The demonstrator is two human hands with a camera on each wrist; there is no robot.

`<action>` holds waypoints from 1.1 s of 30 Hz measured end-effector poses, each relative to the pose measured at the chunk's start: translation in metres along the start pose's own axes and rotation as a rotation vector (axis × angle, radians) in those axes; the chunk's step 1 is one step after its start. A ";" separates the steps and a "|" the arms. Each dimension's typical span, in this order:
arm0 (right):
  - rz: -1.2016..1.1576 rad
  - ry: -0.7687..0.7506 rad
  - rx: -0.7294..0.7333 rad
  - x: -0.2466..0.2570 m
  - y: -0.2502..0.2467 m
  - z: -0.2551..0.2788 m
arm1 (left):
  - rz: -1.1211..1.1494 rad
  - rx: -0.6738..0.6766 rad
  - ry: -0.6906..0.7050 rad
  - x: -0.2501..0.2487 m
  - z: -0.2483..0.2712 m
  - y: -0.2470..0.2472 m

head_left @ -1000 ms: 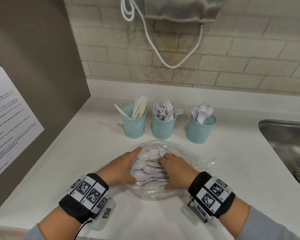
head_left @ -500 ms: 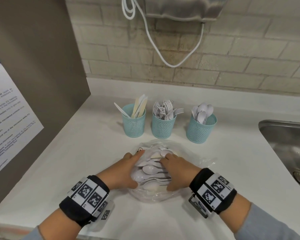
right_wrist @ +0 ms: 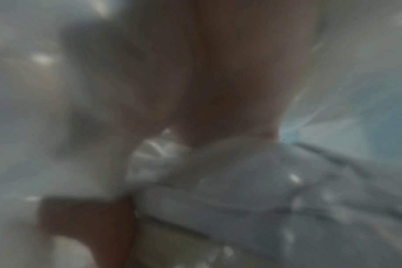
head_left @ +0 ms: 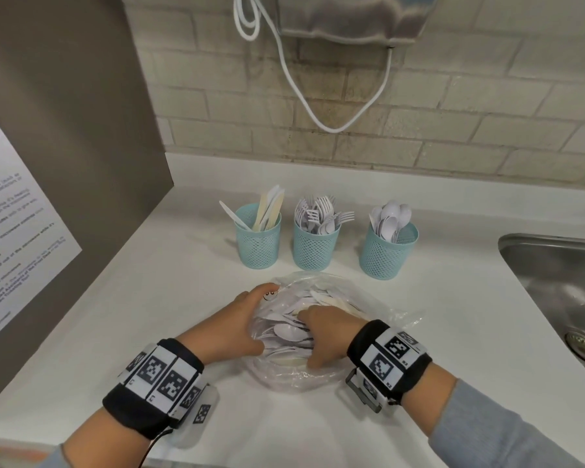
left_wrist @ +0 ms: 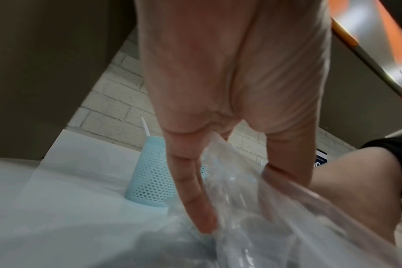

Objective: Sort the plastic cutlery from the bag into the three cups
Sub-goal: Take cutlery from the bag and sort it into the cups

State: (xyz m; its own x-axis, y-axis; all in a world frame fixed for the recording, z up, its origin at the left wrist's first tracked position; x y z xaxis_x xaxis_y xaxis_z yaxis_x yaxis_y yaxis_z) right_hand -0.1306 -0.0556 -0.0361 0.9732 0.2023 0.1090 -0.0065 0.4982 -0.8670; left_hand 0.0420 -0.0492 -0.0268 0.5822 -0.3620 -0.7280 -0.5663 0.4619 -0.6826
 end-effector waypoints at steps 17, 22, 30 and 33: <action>-0.152 -0.104 -0.156 -0.022 -0.004 0.006 | 0.057 -0.138 -0.072 0.017 0.003 -0.020; -0.255 -0.167 -0.262 -0.034 -0.017 0.018 | 0.113 -0.212 -0.137 0.018 -0.002 -0.022; -0.633 -0.163 -0.443 -0.041 -0.039 0.029 | -0.096 -0.141 0.010 0.004 -0.008 -0.018; -0.912 -0.143 -0.533 -0.041 -0.051 0.031 | -0.089 -0.097 0.110 -0.001 -0.010 -0.015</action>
State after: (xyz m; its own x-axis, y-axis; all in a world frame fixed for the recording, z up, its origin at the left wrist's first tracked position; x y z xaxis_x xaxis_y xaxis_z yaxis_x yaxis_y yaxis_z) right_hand -0.1773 -0.0628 0.0192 0.5231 0.0535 0.8506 0.8464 0.0848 -0.5258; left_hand 0.0439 -0.0636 -0.0163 0.5681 -0.4867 -0.6636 -0.5723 0.3458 -0.7436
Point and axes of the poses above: each hand's wrist, its own z-axis away from the middle knuckle, its own y-axis out of the palm, x = y × z, the point moved 3 cm from there along -z, towards the middle knuckle, and after that the axes turned 13 degrees about y, right-handed, at the moved point
